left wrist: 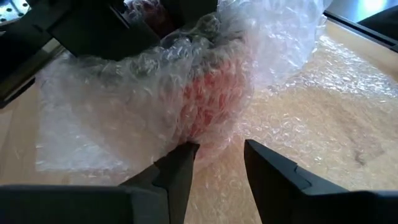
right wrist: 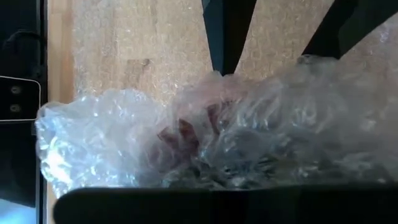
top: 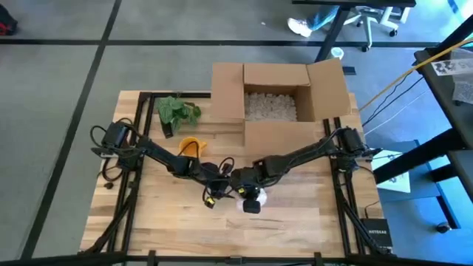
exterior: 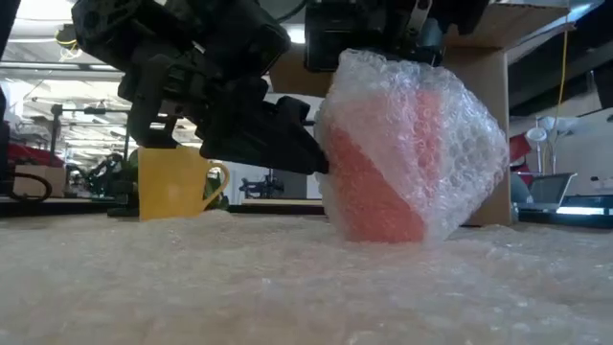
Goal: Wrap mug
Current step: Wrap the orange mug with the bubble wrap
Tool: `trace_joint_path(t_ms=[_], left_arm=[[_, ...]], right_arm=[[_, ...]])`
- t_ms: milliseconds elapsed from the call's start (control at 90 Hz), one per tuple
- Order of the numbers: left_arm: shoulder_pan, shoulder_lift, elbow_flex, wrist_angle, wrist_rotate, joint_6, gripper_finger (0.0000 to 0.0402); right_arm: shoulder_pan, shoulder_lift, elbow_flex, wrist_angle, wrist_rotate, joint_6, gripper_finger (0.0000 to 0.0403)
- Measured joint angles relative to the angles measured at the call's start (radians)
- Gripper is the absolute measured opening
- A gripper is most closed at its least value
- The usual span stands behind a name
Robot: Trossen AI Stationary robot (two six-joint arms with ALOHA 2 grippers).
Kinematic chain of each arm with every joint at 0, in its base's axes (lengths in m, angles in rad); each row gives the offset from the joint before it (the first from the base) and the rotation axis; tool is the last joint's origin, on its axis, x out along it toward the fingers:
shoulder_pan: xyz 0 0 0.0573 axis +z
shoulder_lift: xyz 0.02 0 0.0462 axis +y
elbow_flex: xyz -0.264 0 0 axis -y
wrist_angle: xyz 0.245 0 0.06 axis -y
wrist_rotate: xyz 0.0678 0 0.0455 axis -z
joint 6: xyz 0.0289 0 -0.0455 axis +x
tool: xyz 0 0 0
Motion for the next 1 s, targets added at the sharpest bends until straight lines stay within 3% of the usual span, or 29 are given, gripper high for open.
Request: trace_joint_path(t_ms=[700,1000], left_arm=[[0.002,-0.002,0.000,0.012,-0.007,-0.003,0.0129],[0.008,-0.002,0.000,0.006,-0.010,-0.006,0.0129]], right_arm=[[0.003,-0.085,-0.007,-0.052,0.077,0.019,0.0000],[0.004,-0.092,0.085,-0.179,0.102,0.008,0.0001]])
